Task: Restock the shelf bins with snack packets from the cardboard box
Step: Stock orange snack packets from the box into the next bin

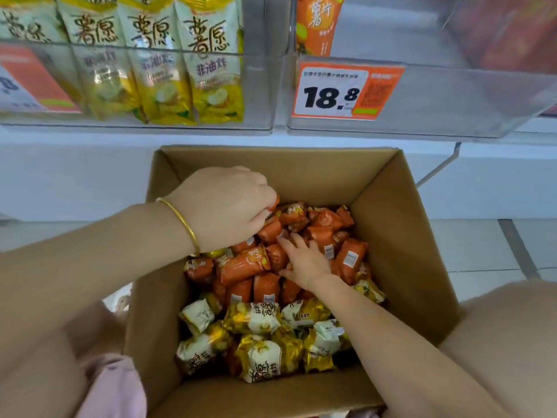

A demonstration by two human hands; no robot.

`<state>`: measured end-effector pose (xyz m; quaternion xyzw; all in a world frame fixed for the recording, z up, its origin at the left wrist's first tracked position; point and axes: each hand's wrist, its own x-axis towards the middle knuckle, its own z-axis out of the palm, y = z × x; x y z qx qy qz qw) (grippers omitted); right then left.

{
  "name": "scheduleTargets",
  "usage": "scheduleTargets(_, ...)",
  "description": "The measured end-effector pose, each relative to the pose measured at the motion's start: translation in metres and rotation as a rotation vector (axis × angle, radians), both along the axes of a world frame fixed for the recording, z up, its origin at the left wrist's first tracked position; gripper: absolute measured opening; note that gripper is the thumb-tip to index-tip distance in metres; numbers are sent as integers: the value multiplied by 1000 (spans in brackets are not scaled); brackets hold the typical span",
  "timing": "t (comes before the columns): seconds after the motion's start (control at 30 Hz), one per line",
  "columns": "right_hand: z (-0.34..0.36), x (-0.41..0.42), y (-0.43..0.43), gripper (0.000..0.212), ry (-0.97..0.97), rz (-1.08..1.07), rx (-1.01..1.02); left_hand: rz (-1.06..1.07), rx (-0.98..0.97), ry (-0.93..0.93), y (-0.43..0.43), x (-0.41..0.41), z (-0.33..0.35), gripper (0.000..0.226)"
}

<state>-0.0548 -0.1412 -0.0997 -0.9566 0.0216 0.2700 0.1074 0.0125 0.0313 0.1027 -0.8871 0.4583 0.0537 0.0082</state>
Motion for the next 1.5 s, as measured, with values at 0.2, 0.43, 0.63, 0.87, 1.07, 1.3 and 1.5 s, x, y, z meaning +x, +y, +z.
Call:
scheduleTargets(0.2, -8, 2, 4, 71, -18, 39, -83, -13, 79, 0, -4, 3, -5, 35)
scheduleTargets(0.43, 1, -9, 11, 53, -118, -92, -3, -14, 134, -9, -15, -3, -5, 30)
scheduleTargets(0.63, 95, 13, -22, 57, -272, -146, 325, 235, -91, 274, -12, 1, 0, 35)
scheduleTargets(0.87, 206, -6, -36, 51, -272, -134, 856, 427, -234, 1165, -19, 12, 10, 71)
scheduleTargets(1.07, 194, -4, -39, 87, -219, -365, 838, 502, -201, 1047, -19, 6, 10, 50)
scheduleTargets(1.3, 190, 10, -41, 69, -261, -617, 888, 694, -310, 941, -17, 11, 1, 63)
scheduleTargets(1.5, 189, 12, -39, 59, -204, -672, 974, 773, -284, 1023, -18, 15, -1, 74)
